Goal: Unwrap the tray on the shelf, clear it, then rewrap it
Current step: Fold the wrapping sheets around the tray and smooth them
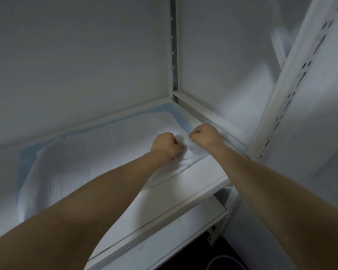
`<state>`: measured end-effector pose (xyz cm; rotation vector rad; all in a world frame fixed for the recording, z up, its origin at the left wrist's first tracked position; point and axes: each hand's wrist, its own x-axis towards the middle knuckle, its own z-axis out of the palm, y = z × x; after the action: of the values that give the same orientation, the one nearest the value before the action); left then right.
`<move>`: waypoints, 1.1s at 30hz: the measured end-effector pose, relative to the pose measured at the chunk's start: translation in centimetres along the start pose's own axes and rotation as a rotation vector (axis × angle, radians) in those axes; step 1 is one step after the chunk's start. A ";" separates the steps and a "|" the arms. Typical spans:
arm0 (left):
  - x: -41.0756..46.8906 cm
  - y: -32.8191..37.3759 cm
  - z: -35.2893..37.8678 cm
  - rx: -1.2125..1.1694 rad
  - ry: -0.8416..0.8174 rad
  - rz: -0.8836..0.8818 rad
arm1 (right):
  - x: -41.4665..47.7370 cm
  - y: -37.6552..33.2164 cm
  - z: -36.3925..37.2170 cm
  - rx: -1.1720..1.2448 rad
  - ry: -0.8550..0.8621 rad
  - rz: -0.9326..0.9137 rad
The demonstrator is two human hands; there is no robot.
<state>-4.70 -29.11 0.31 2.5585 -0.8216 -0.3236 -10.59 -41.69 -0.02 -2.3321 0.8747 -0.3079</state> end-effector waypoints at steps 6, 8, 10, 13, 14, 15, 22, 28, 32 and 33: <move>0.7 -0.3 -0.4 0.156 -0.129 0.051 | 0.4 -1.3 0.4 0.022 -0.216 0.148; 1.0 -1.2 -0.4 0.273 -0.146 0.086 | 0.8 -1.8 0.5 0.052 -0.245 0.175; 1.0 -2.2 -0.5 0.297 -0.242 0.053 | 1.1 -2.1 0.6 0.099 -0.283 0.215; 0.9 -3.1 -0.6 0.337 -0.358 0.043 | 0.9 -2.8 0.9 0.097 -0.338 0.197; 1.0 -3.3 -0.5 0.336 -0.377 0.052 | 0.8 -3.1 1.0 0.079 -0.361 0.183; 1.1 -3.4 -0.5 0.333 -0.389 0.060 | 0.7 -3.2 1.2 0.050 -0.380 0.181; 1.4 -3.7 -0.5 0.327 -0.394 0.079 | 1.3 -3.2 2.0 0.144 -0.386 0.275; 1.7 -3.9 -0.9 0.312 -0.403 0.088 | 1.7 -3.9 1.3 0.173 -0.473 0.326; 2.1 -3.8 -1.5 0.302 -0.380 0.085 | 1.8 -4.7 0.6 0.130 -0.533 0.355; 2.2 -3.8 -1.6 0.300 -0.376 0.085 | 2.0 -4.8 0.5 0.131 -0.531 0.365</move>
<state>-0.49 -27.16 -0.30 2.7682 -1.1897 -0.7193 -6.43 -39.91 2.63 -1.9386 0.9443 0.3795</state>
